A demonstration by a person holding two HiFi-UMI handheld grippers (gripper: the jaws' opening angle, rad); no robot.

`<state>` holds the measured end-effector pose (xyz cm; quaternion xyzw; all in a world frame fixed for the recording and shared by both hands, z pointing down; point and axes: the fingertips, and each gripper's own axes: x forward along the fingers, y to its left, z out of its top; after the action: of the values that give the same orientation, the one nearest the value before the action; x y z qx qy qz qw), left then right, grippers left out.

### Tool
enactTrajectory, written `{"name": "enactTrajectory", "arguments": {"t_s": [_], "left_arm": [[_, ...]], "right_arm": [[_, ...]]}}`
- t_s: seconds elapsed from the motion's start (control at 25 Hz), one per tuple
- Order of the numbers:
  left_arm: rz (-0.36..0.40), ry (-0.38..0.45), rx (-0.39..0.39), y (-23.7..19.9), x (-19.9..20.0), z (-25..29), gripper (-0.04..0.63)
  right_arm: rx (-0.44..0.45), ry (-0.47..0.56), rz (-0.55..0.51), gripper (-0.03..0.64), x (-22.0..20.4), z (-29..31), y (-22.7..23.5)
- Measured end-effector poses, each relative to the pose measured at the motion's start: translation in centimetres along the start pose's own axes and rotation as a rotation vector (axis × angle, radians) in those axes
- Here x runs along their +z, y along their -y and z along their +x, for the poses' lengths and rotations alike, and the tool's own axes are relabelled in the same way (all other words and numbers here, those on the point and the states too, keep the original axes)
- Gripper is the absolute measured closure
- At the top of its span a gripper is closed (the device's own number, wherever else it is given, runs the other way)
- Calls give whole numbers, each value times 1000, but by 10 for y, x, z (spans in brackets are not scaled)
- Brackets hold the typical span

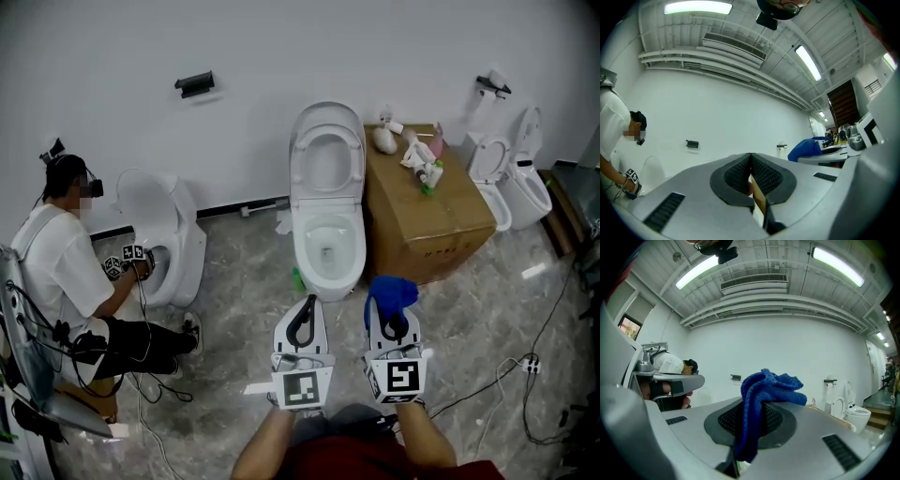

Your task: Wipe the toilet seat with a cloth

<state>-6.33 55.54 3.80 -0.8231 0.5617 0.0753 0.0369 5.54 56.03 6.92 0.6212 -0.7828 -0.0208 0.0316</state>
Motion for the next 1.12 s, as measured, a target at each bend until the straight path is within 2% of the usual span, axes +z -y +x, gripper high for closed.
{"name": "enactTrajectory", "arguments": {"t_s": [0.12,0.32,0.56,0.8,1.12], "left_arm": [[-2,-5,-1,-4,-5,10,580],[13,-11,-7,-7,-16,61,580],[0,-35,29,-6,-31,134,580],[20,-31,50,8,-37,204,580],[37,-52,100,10,-61,267,580]], "right_arm": [[-1,-1,-3,563,-5,10,3],[0,-10,4,563,-10,57,30],[19,3,-4,563,-13,113,74],[26,4,34,563,-16,163,132],[52,-1,54,563,-32,220,182]]}}
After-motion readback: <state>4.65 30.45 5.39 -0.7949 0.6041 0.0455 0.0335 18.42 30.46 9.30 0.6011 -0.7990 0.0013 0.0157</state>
